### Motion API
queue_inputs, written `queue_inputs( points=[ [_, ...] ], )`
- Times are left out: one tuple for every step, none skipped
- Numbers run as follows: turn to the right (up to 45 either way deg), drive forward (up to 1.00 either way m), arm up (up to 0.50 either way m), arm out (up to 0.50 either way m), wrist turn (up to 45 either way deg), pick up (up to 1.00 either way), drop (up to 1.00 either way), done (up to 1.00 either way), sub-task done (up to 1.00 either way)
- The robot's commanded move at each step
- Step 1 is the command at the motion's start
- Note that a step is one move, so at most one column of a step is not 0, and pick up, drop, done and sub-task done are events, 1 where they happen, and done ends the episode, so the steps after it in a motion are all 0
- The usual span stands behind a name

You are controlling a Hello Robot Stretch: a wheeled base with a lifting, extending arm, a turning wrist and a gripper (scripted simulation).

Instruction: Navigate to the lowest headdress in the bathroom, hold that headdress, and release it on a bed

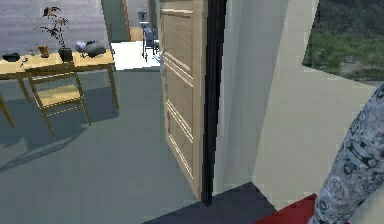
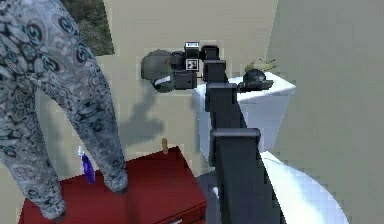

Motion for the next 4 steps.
queue_inputs(
  points=[
    [0.0,0.00,0.02,0.00,0.0,0.00,0.00,0.00,0.00],
    [0.0,0.00,0.00,0.00,-45.0,0.00,0.00,0.00,0.00],
    [0.0,0.00,0.00,0.00,-45.0,0.00,0.00,0.00,0.00],
    [0.0,0.00,0.00,0.00,-24.0,0.00,0.00,0.00,0.00]
  ],
)
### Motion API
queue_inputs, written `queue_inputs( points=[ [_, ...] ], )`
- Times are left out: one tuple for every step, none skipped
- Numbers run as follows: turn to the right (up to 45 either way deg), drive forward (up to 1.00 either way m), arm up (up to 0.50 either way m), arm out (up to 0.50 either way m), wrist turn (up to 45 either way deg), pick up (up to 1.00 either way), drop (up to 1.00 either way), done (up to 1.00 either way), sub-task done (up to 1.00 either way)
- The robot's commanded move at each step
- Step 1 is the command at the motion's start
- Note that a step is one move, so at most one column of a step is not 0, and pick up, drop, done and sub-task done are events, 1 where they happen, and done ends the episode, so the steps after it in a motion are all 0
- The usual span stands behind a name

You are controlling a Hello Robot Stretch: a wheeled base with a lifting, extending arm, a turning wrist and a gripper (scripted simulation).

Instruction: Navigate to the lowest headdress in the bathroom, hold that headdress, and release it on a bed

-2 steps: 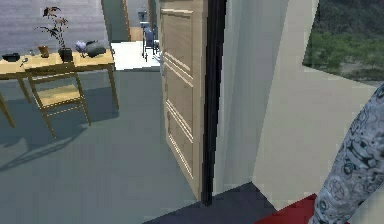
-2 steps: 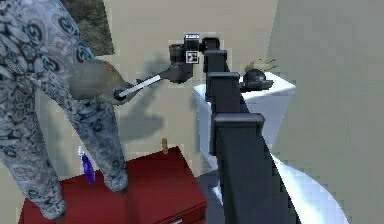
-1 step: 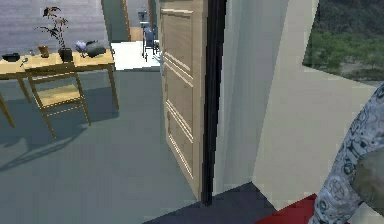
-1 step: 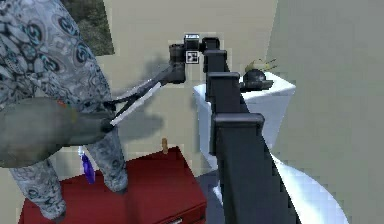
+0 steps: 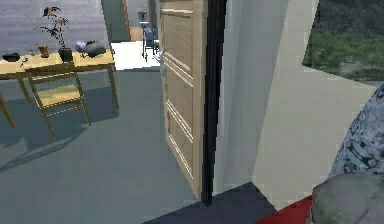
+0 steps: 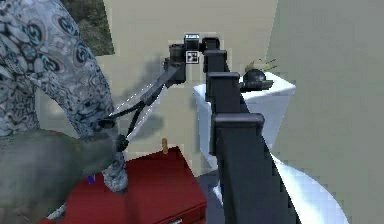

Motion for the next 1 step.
queue_inputs(
  points=[
    [0.0,0.00,0.00,-0.40,0.0,0.00,0.00,0.00,0.00]
  ],
)
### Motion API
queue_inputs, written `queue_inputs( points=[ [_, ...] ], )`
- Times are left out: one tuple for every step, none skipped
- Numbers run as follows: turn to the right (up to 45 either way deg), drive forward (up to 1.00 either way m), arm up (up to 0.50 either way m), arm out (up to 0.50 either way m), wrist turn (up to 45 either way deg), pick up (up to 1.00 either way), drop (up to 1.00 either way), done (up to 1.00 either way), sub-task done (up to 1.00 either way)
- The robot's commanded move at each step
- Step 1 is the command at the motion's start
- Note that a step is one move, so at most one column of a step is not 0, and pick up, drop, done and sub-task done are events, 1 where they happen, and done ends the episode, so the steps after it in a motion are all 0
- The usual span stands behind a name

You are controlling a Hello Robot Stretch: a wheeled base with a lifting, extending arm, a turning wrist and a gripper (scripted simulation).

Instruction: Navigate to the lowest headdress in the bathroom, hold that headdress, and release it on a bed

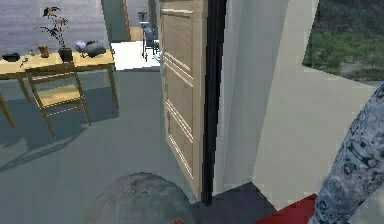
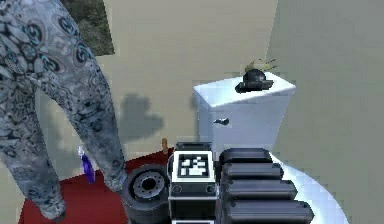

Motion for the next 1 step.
queue_inputs(
  points=[
    [-18.0,0.00,0.00,0.00,0.0,0.00,0.00,0.00,0.00]
  ],
)
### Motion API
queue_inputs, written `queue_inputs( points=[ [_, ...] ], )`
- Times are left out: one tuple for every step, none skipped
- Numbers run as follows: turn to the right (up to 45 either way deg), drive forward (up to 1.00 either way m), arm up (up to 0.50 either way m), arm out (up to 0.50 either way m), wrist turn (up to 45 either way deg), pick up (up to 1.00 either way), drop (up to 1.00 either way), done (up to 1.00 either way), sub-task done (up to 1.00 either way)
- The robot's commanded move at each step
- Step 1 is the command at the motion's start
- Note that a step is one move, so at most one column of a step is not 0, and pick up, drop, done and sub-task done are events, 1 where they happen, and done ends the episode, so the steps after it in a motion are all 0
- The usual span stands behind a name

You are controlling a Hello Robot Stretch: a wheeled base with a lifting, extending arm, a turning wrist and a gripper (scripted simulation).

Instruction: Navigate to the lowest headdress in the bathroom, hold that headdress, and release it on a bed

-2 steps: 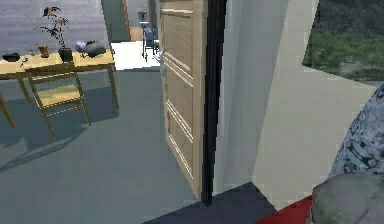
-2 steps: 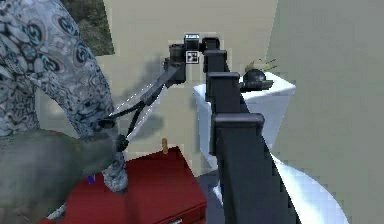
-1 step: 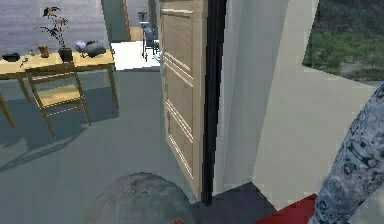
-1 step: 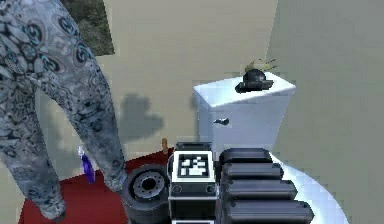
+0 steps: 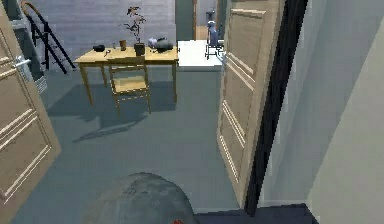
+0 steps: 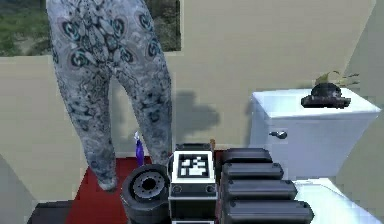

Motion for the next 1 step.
queue_inputs(
  points=[
    [-3.0,0.00,0.00,0.00,0.0,0.00,0.00,0.00,0.00]
  ],
)
